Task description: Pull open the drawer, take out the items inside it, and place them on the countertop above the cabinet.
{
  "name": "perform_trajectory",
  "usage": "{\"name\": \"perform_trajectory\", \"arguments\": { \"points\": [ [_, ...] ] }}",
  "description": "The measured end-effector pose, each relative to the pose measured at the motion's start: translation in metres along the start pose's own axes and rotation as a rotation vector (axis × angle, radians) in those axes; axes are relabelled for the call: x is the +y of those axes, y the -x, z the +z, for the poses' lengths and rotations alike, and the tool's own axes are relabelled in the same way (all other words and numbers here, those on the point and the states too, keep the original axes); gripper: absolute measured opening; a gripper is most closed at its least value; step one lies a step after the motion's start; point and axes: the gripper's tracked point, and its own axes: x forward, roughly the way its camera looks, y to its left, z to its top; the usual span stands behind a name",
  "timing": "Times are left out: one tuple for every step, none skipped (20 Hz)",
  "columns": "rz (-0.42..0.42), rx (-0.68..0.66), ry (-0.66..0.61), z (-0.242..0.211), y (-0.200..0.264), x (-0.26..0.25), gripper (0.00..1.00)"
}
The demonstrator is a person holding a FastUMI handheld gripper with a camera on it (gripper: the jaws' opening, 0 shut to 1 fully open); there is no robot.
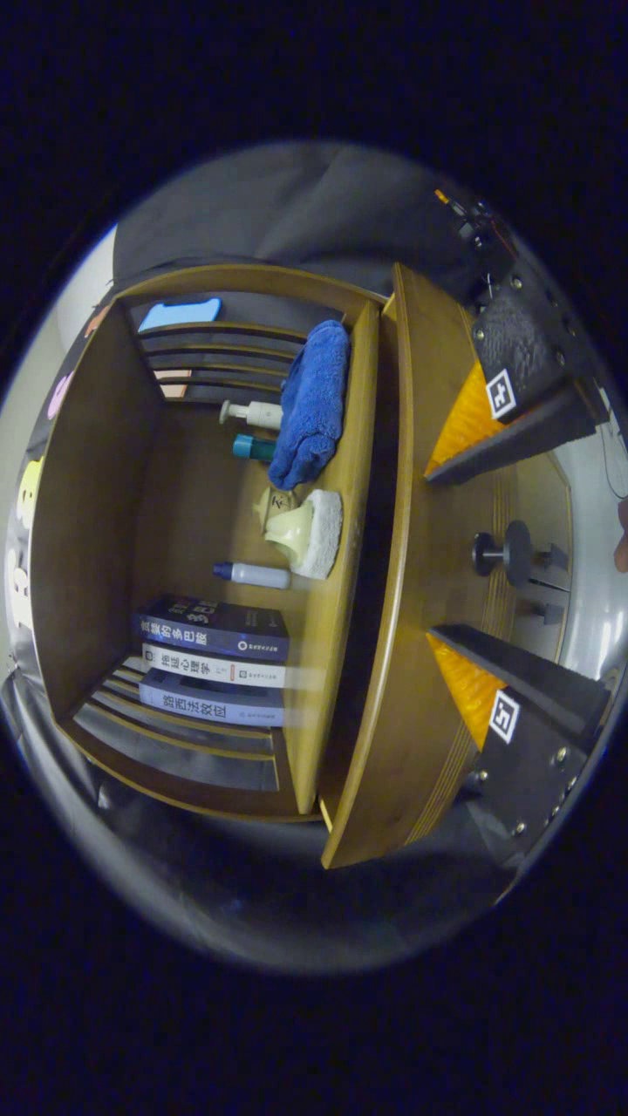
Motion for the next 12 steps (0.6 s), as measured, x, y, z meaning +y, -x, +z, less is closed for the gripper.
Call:
{"name": "perform_trajectory", "arguments": {
  "points": [
    [-0.001,-0.002,0.002,0.000,-0.003,0.000,0.97],
    [-0.002,-0.002,0.007,0.000,-0.006,0.000,0.97],
    [-0.002,-0.002,0.008,0.001,-0.009,0.000,0.97],
    [-0.002,-0.002,0.006,0.001,-0.012,0.001,0.97],
    [-0.001,-0.001,0.006,0.002,-0.015,0.001,0.97],
    [-0.002,-0.004,0.009,-0.003,-0.027,0.007,0.97],
    [-0.003,-0.001,0.010,-0.004,-0.032,0.006,0.97],
    [-0.003,-0.003,0.007,-0.002,-0.036,0.006,0.97],
    [-0.003,0.001,0.006,-0.001,-0.042,0.008,0.97],
    [-0.004,-0.002,0.006,0.001,-0.048,0.008,0.97],
    [-0.007,0.009,0.007,0.001,-0.054,0.008,0.97],
    [-0.013,0.009,0.001,0.002,-0.055,0.008,0.97]
  ]
}}
